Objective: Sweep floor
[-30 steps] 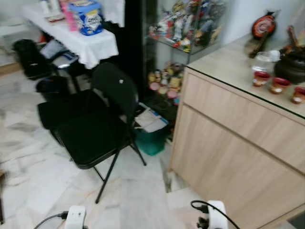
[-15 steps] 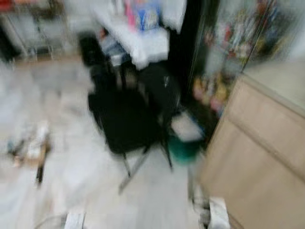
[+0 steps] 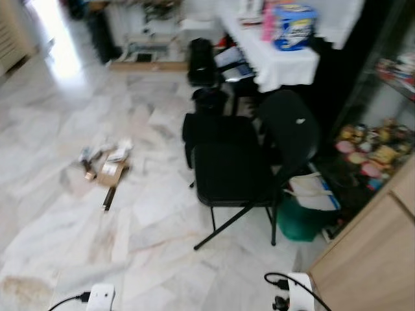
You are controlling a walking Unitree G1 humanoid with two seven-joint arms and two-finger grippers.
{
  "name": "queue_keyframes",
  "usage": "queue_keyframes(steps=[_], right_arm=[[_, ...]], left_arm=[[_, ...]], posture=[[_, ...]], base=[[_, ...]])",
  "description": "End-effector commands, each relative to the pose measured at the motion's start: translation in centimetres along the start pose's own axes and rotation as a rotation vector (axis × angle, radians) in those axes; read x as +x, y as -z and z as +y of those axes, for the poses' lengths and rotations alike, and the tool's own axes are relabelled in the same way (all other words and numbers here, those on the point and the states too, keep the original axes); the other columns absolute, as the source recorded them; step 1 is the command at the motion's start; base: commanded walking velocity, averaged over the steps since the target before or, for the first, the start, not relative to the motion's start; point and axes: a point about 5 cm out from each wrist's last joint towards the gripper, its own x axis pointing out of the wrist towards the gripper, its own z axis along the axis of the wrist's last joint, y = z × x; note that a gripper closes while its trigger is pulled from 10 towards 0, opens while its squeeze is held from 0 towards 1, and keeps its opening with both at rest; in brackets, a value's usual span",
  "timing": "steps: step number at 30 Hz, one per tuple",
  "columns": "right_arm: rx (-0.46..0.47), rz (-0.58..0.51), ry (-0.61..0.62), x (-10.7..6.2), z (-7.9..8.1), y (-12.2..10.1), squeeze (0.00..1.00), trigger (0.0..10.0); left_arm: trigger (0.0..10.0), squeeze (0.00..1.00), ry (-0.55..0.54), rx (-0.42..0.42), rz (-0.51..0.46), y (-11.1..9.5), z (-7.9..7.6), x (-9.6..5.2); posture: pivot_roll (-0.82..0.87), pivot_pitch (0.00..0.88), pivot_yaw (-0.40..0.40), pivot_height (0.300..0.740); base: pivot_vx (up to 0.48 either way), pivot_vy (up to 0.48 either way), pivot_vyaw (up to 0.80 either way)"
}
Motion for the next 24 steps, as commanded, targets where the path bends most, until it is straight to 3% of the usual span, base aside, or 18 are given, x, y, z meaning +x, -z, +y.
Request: queue_keyframes(steps=[1,3,9,16,24], right_arm=[[0.044,-0.009,-0.032,0.09,0.59,-0.21,0.0,10.0],[0.049,-0.009,-0.031,0.09,0.59,-0.19,0.0,10.0],[0.104,-0.014,-0.017,0.03,0.26,-0.08,0.0,10.0],[0.107,-0.016,-0.017,0.01,0.3,0.0,0.0,10.0],[0.102,-0.015,-0.024,-0.01,0.45,0.14,0.0,10.0]], left_arm=[[10.0,0.0,0.015,-0.029,0.017,0.51,-0.74,-0.06],[10.0,0.0,0.015,-0.03,0.017,0.52,-0.75,-0.06],[10.0,0.0,0.018,-0.039,0.019,0.66,-0.78,-0.1],[10.0,0.0,0.014,-0.032,0.024,0.81,-0.67,-0.13],[10.0,0.0,0.014,-0.026,0.026,1.0,-0.62,-0.18]], posture=[[-0.05,0.0,-0.04,0.74],[-0.05,0.0,-0.04,0.74],[-0.04,0.0,-0.037,0.74],[-0.04,0.0,-0.032,0.74],[-0.04,0.0,-0.027,0.74]], base=[[0.0,0.0,0.8],[0.0,0.0,0.8],[0.0,0.0,0.0],[0.0,0.41,0.0],[0.0,0.0,0.0]])
